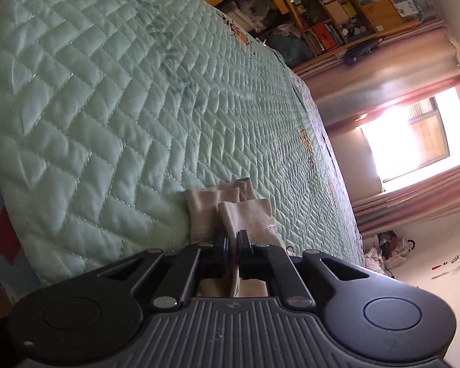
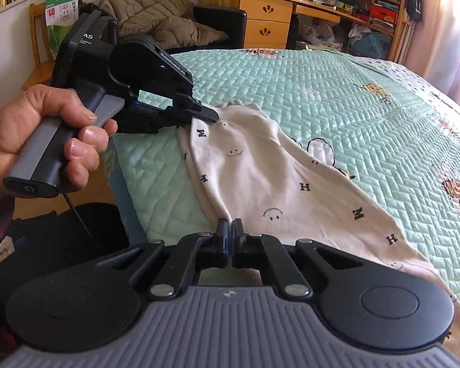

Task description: Fold clothes

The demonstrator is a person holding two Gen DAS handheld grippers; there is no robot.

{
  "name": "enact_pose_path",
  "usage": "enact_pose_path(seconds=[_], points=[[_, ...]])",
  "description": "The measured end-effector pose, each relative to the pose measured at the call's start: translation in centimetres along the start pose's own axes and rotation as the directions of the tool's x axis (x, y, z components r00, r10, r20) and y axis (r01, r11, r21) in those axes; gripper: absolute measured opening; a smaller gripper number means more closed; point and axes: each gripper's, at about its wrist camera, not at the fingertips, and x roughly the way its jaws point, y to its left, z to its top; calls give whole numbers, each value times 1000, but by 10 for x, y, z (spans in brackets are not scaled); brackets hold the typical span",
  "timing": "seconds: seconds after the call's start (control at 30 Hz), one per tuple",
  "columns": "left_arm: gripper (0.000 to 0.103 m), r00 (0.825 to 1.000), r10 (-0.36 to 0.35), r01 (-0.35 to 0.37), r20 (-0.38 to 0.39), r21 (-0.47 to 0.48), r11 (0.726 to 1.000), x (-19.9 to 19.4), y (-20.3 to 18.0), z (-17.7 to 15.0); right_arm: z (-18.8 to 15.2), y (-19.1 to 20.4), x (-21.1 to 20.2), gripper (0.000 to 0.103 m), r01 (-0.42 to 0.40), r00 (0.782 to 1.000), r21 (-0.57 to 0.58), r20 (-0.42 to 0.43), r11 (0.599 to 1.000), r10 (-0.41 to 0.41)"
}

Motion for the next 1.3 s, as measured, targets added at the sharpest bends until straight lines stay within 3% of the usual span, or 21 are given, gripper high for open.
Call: enact_pose_path(seconds=[0.13, 0.3, 0.47, 0.77, 0.83, 0.97, 1.0, 1.07, 1.17, 1.3], points=[[3, 1000, -4, 4, 10, 39, 999, -3, -9, 1, 2, -1, -1, 3, 7, 1000, 3, 9, 1000, -7], [3, 997, -11, 5, 77, 80, 997, -26, -16, -2, 3, -1, -4, 4, 14, 1000, 1, 24, 1000, -14], [3, 999, 30, -31, 39, 16, 999, -21, 2, -1, -1, -1, 2, 5, 5, 1000, 1, 1, 1000, -5], [5, 999, 34, -34, 5, 32, 999, -18, 1, 3, -4, -2, 3, 5, 2, 1000, -2, -1, 1000, -2], [7, 1000, 25, -25, 13, 23, 999, -22, 2, 6, -5, -2, 2, 9, -4, 1000, 6, 0, 1000, 4], [25, 998, 26, -27, 51, 24, 999, -36, 1, 13, -6, 1, -4, 50, -3, 1000, -4, 15, 1000, 3], [31, 997, 32, -34, 65, 29, 999, -40, -1, 15, -7, 2, -6, 54, -1, 1000, -10, 20, 1000, 1], [36, 995, 39, -45, 92, 64, 997, -47, -8, 18, -8, 4, -9, 54, 3, 1000, -21, 31, 1000, -3], [36, 996, 19, -35, 91, 177, 984, -48, -27, 23, -11, 3, -22, 54, -3, 997, -12, 72, 1000, 4], [50, 1000, 16, -18, 9, 373, 928, -29, -53, 28, -18, -6, -41, 55, -4, 994, 35, 114, 999, 0]])
